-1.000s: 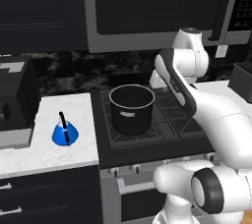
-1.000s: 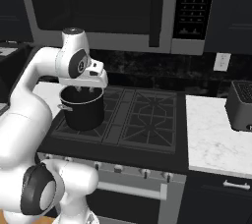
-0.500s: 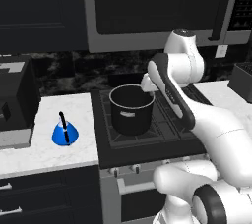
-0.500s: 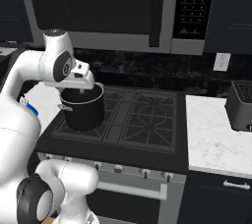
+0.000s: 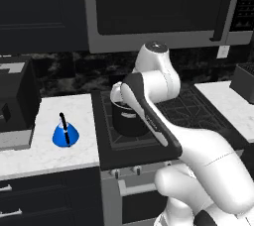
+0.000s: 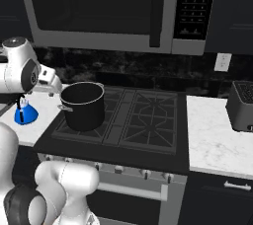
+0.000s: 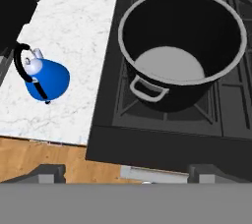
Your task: Pick the kettle from the counter and place it on a stove burner. Then turn the burner on.
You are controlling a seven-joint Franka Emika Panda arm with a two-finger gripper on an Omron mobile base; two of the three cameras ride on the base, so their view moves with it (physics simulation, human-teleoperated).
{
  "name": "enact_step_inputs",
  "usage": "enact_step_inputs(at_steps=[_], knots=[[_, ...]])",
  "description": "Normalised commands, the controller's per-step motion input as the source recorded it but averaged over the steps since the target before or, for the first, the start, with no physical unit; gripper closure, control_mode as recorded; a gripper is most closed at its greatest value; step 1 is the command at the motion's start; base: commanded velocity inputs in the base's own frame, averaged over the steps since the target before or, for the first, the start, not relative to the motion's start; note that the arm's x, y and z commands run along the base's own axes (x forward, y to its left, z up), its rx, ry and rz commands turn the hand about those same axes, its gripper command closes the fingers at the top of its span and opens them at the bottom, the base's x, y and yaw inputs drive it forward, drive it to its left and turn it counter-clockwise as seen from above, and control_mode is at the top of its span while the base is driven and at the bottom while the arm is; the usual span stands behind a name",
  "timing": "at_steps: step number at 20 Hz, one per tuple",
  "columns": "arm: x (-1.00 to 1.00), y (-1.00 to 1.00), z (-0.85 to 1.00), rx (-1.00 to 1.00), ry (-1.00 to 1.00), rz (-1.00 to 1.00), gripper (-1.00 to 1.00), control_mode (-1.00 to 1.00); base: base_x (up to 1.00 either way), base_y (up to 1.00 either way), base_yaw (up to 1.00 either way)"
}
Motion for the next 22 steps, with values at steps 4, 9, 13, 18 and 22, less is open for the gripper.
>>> enact_step_inputs(at_steps=[4,9,13,18,22], knots=[[-0.09,1.0,0.0,0.03,0.0,0.0,-1.0,-1.0,0.0,0.0,0.0],[0.05,1.0,-0.22,0.0,0.0,0.0,-1.0,-1.0,0.0,0.0,0.0],[0.52,1.0,-0.44,-0.03,0.09,0.01,-1.0,-1.0,0.0,0.0,0.0],[0.67,0.75,-0.26,-0.07,0.06,0.03,-1.0,-1.0,0.0,0.0,0.0],[0.08,0.07,-0.09,-0.02,0.0,0.02,-1.0,-1.0,0.0,0.0,0.0]])
